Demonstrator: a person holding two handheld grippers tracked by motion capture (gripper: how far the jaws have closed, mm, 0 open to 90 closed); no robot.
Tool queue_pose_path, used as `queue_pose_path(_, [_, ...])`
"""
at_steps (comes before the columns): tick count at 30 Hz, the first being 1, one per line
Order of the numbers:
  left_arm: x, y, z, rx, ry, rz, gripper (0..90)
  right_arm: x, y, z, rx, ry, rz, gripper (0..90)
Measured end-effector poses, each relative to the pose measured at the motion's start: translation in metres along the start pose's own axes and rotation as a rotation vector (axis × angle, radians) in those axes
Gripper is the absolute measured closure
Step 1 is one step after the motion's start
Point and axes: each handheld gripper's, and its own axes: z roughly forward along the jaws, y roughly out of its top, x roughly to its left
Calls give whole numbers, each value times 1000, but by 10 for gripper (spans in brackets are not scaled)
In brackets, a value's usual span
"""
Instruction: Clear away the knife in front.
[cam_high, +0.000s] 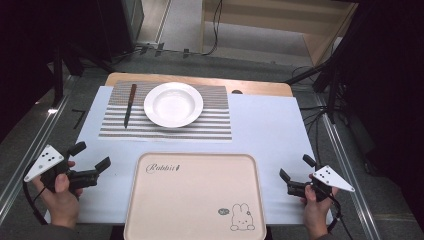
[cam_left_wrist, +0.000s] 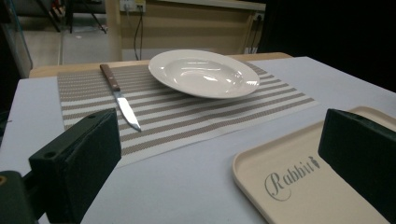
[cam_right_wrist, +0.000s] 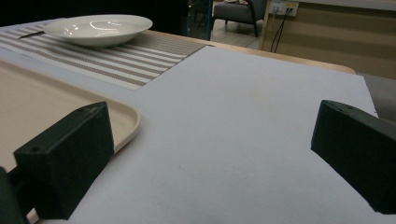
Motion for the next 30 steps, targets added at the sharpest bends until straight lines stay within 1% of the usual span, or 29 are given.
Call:
queue_pose_path(3, [-2, 10, 5, 5, -10, 7, 0, 0, 0, 0, -1, 5, -1, 0])
queue_pose_path(6, [-2, 20, 10, 4, -23, 3, 0, 0, 0, 0, -2, 4, -5, 0])
queue_pose_path(12, [-1, 40, 20, 7, -36, 8, 0, 1, 0, 0, 3, 4, -10, 0])
queue_pose_path(13, [-1, 43, 21, 5, -40, 4, 0, 1, 0, 0, 3, 4, -11, 0])
queue_pose_path(17, [2, 51, 28, 9, -37, -5, 0, 1, 0, 1, 4, 2, -13, 0])
queue_pose_path(21, [6, 59, 37, 29, -32, 10, 0, 1, 0, 1, 5, 2, -17, 0])
queue_pose_path(27, [13, 70, 50, 39, -32, -2, 0, 2, 0, 1, 8, -1, -21, 0])
queue_pose_path(30, [17, 73, 57, 52, -28, -9, 0, 2, 0, 1, 8, -1, -21, 0])
